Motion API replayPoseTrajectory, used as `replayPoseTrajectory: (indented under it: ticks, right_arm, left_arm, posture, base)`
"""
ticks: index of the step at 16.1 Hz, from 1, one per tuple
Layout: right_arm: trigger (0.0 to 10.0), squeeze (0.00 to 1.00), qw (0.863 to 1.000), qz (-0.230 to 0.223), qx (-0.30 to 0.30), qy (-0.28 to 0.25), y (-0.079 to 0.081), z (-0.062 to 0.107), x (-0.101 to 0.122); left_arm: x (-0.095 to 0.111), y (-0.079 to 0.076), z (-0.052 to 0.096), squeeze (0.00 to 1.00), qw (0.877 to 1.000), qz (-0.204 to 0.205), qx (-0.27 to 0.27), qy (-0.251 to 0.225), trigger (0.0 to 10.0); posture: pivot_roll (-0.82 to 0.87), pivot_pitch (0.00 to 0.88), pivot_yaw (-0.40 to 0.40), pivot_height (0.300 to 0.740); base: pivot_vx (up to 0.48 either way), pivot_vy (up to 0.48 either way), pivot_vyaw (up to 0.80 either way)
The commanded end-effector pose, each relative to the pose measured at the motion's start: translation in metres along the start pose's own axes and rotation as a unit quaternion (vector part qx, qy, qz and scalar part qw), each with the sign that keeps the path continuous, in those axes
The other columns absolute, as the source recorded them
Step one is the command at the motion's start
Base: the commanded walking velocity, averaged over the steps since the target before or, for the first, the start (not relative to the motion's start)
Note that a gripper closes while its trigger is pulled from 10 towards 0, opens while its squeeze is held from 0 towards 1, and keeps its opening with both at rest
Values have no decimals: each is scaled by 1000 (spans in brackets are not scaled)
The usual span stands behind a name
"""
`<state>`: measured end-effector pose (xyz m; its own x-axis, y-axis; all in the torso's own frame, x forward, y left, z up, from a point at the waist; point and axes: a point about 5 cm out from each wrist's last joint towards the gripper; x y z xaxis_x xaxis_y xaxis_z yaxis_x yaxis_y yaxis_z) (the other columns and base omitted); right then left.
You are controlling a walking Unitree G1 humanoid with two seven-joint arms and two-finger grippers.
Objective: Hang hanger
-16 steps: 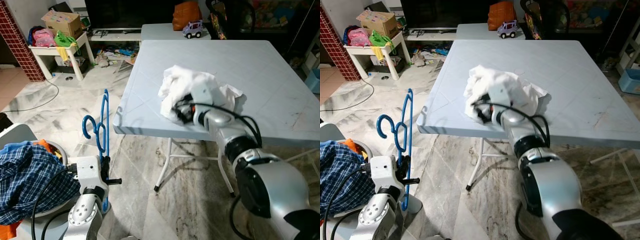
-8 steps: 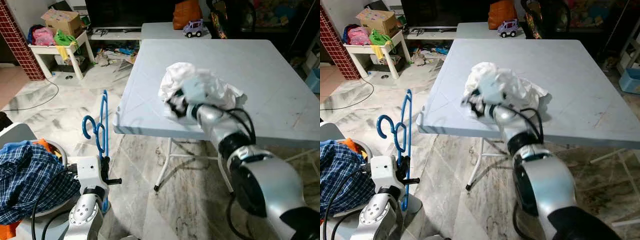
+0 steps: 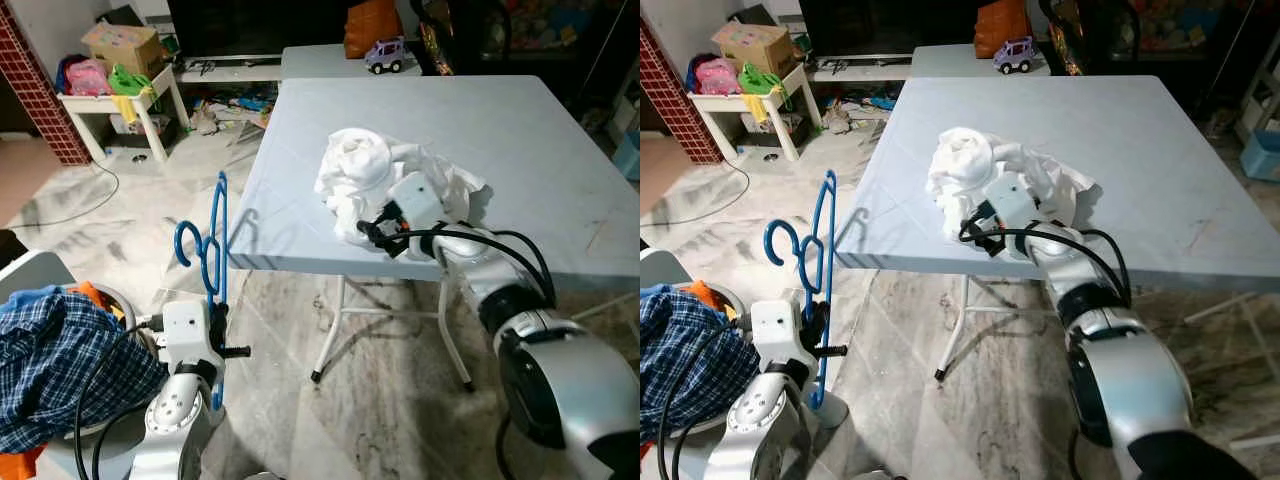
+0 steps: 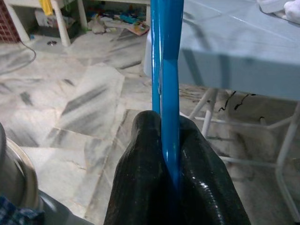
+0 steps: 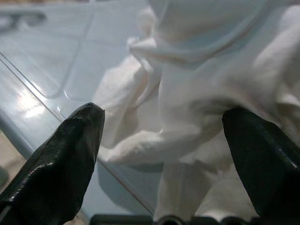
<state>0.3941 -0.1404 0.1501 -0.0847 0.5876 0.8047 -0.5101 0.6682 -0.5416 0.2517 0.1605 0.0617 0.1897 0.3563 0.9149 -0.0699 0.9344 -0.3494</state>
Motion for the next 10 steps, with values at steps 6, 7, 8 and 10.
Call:
replayPoseTrajectory:
  ticks: [6,7,8,10]
  right_arm:
    - [10000,0,988,-60,22,-143,8,13,12]
    - [10000,0,984,-88,-1,-156,12,20,6]
    - [10000,0,983,-94,-10,-156,13,23,4]
    - [10000,0,980,-124,-55,-148,20,40,-13]
  left_arm:
    - [16,-13,-8,0,996,-56,-59,-21,10000]
    - [19,-15,-5,0,995,-68,-70,-28,10000]
    - [19,-15,-4,0,994,-70,-72,-30,10000]
    - [19,-12,3,0,994,-75,-69,-33,10000]
  posture:
    - [-61,0,115,740]
    - [-63,0,113,740]
    - [-63,0,113,740]
    - [-69,0,111,740]
  base:
    - [0,0,0]
    - [0,0,0]
    - [0,0,0]
    - [0,0,0]
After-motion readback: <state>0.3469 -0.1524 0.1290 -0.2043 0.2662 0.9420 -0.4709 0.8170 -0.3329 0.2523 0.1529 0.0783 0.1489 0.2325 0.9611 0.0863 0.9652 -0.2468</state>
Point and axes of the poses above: a point about 5 cm out from each wrist's last joint towards the gripper, its own z axis pointing back from the gripper into the wrist, its own x axis along the axis of the wrist's last joint, y = z × x, and after that the axes turned 15 degrees about z, right-handed
